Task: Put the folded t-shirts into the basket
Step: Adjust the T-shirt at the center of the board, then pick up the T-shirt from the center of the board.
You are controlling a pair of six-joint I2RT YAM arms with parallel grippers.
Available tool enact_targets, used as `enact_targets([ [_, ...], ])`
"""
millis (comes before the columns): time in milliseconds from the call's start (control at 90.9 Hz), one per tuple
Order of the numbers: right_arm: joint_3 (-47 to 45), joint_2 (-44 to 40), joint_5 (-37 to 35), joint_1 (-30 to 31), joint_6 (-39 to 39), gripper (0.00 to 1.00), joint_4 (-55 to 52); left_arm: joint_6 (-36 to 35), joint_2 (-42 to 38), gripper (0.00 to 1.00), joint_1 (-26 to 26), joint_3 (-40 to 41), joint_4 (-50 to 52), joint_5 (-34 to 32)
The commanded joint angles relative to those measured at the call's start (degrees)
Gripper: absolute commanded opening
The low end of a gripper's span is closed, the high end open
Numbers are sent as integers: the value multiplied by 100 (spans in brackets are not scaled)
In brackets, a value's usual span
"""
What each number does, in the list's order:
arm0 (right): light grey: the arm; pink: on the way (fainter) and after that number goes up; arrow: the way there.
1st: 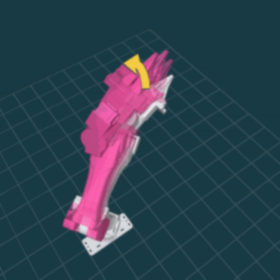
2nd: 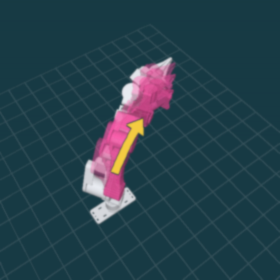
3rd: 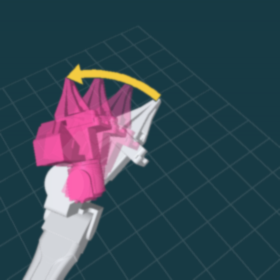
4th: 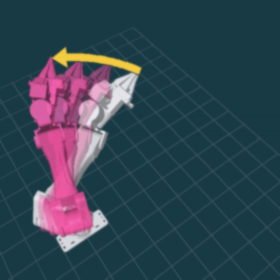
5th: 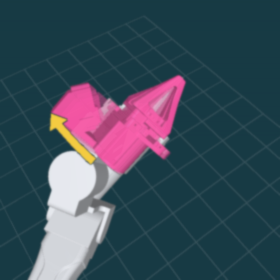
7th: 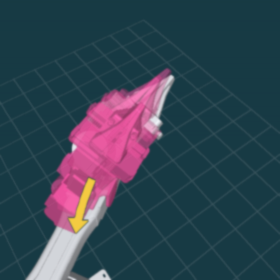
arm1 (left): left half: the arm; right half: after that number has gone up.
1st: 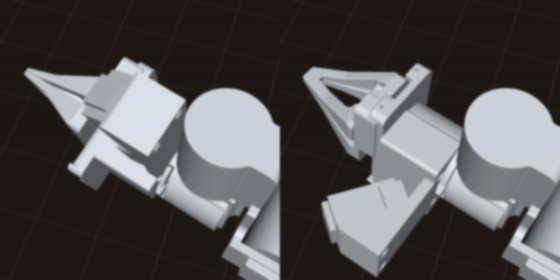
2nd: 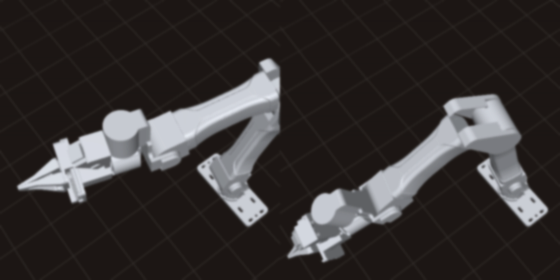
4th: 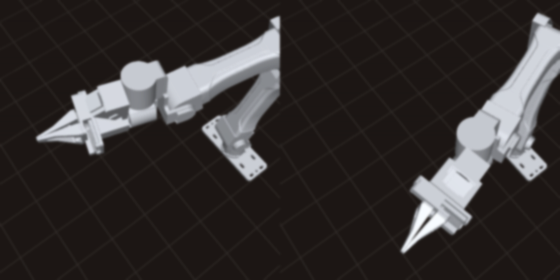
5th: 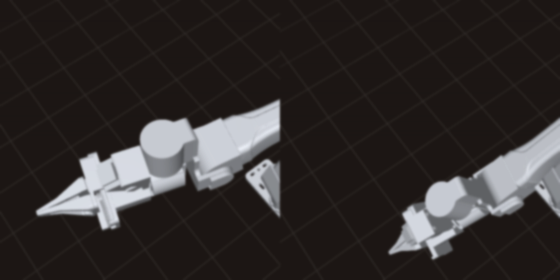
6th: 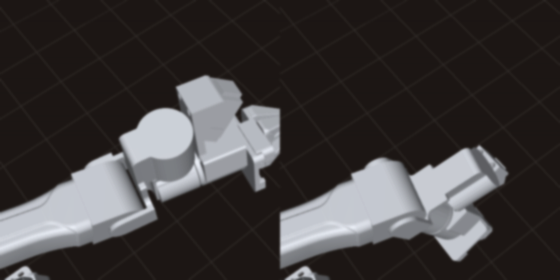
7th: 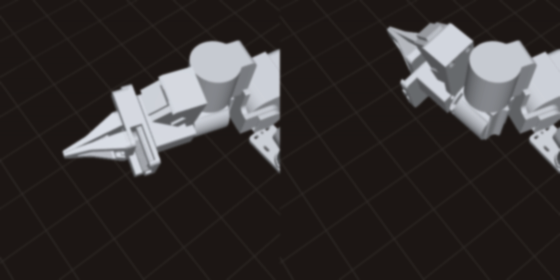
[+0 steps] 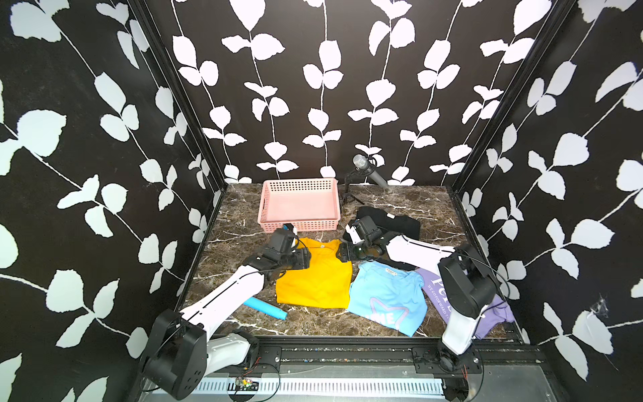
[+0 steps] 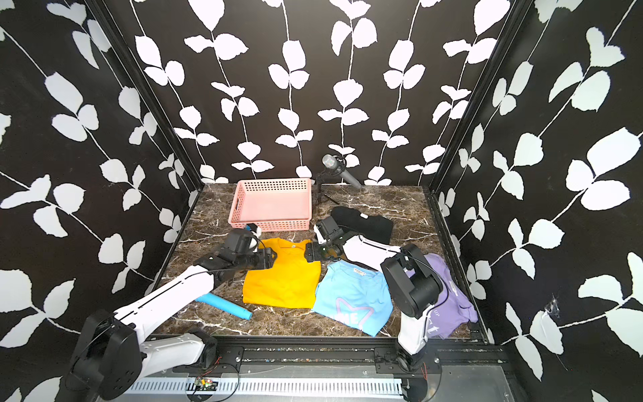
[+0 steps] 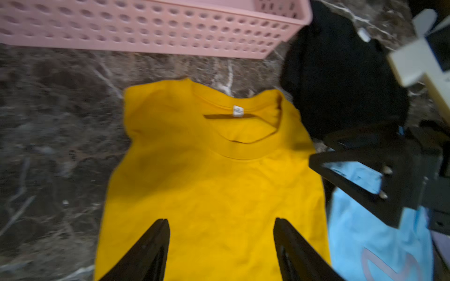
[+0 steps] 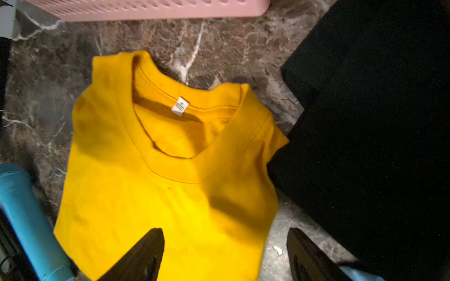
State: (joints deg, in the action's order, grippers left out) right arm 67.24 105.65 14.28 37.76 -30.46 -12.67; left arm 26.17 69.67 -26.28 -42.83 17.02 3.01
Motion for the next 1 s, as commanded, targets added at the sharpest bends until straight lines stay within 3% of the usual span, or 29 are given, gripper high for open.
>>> enact_targets([
  [0,165,64,-185,30,-56,80,29,-448,310,70,201,-288,125,-252],
  [341,412,626,107,271,-242,70,300,-787,1486,70,967,-673,-168,-58],
  [539,654,895,411,388,-395,66,505,-871,2048,70,1349,-864,-313,508],
  [990,939,967,-186,113,-99,70,22,-1114,2921,67,1442,-1367,-261,511],
])
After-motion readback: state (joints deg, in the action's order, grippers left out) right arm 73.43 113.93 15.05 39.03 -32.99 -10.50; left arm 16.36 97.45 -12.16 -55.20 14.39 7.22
